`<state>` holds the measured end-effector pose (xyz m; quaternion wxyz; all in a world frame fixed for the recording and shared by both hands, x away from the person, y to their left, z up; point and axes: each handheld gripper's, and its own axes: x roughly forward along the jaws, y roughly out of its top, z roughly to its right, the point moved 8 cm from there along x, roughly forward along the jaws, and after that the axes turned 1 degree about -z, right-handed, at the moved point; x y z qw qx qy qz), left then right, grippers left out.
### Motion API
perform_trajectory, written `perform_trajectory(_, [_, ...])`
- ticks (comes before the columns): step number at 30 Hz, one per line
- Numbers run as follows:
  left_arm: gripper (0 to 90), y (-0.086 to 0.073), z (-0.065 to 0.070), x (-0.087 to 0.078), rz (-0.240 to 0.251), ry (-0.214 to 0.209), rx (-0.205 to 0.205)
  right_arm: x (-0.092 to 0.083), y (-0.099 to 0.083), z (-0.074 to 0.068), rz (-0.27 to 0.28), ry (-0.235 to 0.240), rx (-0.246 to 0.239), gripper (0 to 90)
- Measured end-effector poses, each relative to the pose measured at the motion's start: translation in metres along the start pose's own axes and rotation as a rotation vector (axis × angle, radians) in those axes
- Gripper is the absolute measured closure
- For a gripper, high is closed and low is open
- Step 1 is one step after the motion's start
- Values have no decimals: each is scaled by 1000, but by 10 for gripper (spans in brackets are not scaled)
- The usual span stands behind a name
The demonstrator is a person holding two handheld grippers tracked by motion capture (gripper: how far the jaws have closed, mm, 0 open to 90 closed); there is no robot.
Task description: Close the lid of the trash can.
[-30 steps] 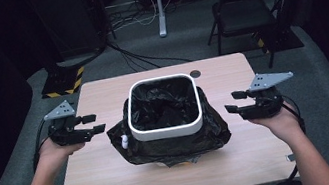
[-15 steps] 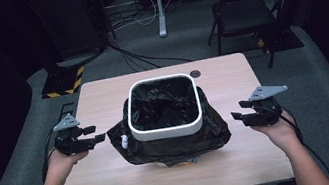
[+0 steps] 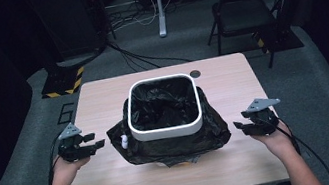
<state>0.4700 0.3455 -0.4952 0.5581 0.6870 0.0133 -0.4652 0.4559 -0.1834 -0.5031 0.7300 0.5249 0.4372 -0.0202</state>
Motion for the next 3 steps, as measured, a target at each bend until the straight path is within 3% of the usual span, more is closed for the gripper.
perform_trajectory(3, [421,-9,-4,5,-6,7,-11,4,-8,2,11,25,14,441])
